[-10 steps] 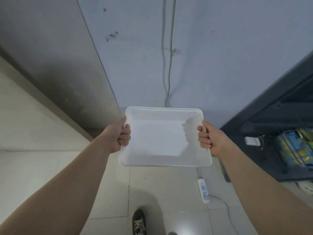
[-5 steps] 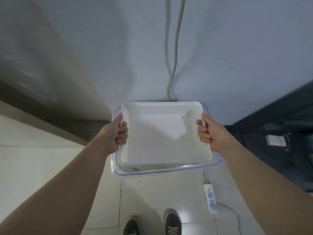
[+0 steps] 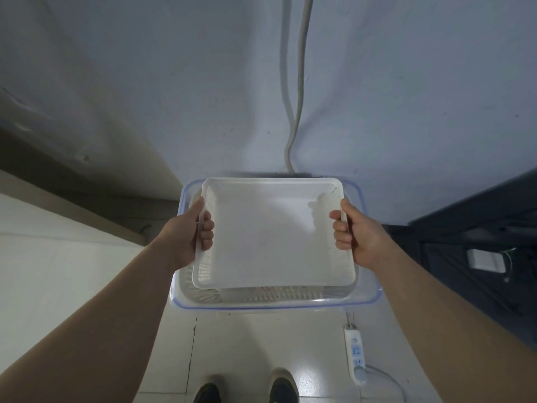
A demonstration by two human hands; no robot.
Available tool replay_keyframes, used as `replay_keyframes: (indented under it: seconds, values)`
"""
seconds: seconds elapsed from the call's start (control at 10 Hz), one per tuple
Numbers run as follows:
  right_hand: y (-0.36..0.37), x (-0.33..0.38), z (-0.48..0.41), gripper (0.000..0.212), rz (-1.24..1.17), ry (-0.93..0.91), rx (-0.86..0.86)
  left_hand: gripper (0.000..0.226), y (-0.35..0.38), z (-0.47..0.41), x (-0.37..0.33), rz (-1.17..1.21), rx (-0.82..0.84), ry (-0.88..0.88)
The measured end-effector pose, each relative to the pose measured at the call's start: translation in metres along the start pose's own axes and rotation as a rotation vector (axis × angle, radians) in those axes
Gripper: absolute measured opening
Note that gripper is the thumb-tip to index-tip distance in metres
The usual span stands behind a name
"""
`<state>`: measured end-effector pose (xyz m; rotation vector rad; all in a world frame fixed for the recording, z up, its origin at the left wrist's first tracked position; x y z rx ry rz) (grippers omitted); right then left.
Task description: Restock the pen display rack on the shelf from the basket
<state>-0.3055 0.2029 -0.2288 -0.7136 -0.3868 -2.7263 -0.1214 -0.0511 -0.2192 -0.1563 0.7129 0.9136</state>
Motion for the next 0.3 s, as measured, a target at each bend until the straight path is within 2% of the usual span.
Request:
replay_keyframes:
  seconds: [0.1,0.2,0.3]
  values:
    - [-0.003,0.007,0.008,0.034,0.035,-0.044,-0.126,0.035,-0.006,0.005,-0.009,-0.054,-0.129,0.066]
    - [-0.021,0.022,0.015,0.031,0.304,-0.174,-0.371,0.033,-0.023,0.007,-0.026,-0.342,-0.296,0.198]
    - [-0.015,0.047,0.039,0.030,0.822,-0.425,-0.531,0.040,-0.023,0.025,-0.051,-0.748,-0.365,0.342]
Point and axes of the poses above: each hand's wrist, its own z-axis away from the middle knuckle, its own y-axis out of the palm, x = y × z, the point moved 8 cm from there along -z, towards the middle knuckle, and after that the axes turned 7 degrees about y, right-handed, at the moved point
